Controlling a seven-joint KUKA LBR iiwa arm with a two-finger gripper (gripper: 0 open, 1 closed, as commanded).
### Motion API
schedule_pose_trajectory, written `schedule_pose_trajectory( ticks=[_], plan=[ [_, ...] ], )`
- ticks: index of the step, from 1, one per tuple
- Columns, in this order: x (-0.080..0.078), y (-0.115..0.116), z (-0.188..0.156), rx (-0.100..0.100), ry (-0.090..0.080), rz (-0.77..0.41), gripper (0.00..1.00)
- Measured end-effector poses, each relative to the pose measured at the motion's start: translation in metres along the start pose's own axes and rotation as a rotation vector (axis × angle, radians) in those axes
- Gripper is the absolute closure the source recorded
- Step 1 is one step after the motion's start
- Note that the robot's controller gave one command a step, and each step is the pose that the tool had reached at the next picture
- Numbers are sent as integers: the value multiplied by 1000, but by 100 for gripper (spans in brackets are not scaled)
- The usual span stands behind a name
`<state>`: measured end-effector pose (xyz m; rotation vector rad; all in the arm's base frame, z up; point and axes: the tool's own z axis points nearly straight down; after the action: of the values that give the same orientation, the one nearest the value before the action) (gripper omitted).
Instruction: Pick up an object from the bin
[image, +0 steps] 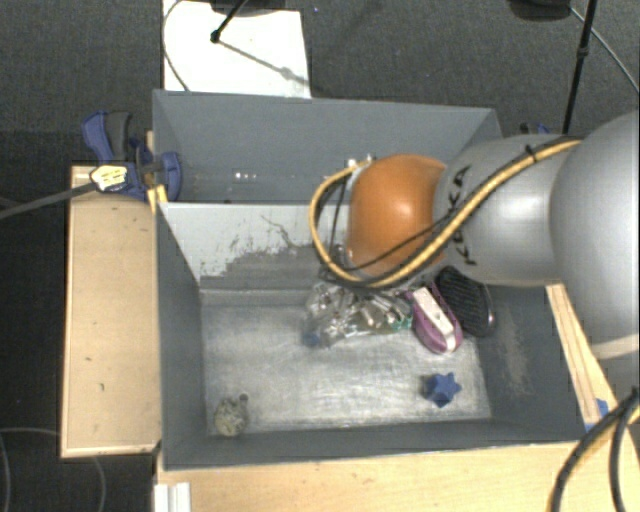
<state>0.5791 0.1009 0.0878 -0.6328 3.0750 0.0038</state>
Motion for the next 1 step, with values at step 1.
schedule_pose_trajectory(
  ticks=[1],
  plan=[
    [15,-5,-135,5,-8,-123,100]
  ],
)
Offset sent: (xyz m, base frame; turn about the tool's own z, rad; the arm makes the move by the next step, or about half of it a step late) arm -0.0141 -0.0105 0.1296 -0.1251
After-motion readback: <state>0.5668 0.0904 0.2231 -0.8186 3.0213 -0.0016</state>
